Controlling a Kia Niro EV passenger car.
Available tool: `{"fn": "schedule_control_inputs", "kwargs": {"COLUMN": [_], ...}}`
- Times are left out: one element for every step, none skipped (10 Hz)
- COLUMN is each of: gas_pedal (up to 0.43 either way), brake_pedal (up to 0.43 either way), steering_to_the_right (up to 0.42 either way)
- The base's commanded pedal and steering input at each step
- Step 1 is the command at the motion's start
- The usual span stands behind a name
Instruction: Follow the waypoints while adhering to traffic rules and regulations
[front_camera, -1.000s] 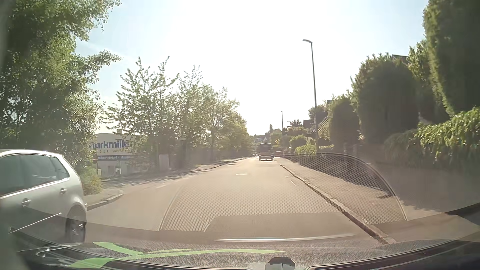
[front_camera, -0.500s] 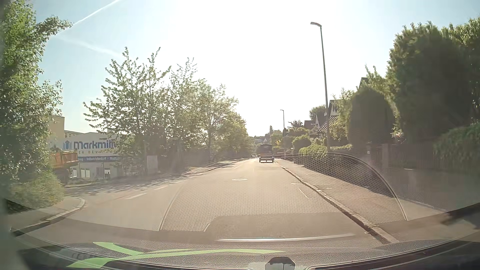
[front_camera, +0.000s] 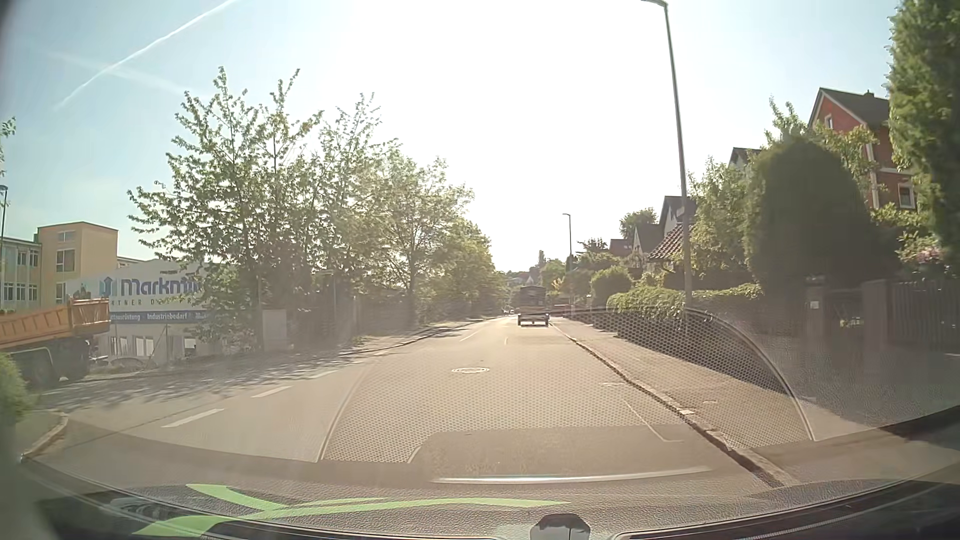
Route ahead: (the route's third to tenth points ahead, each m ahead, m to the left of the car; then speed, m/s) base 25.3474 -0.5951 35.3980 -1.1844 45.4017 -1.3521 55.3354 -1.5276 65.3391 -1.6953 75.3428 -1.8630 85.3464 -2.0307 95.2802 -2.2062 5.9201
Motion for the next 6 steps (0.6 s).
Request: {"fn": "schedule_control_inputs", "kwargs": {"gas_pedal": [0.039, 0.039, 0.039, 0.039, 0.039, 0.039], "brake_pedal": [0.0, 0.0, 0.0, 0.0, 0.0, 0.0], "steering_to_the_right": [-0.001, -0.001, -0.001, -0.001, -0.001, -0.001]}}
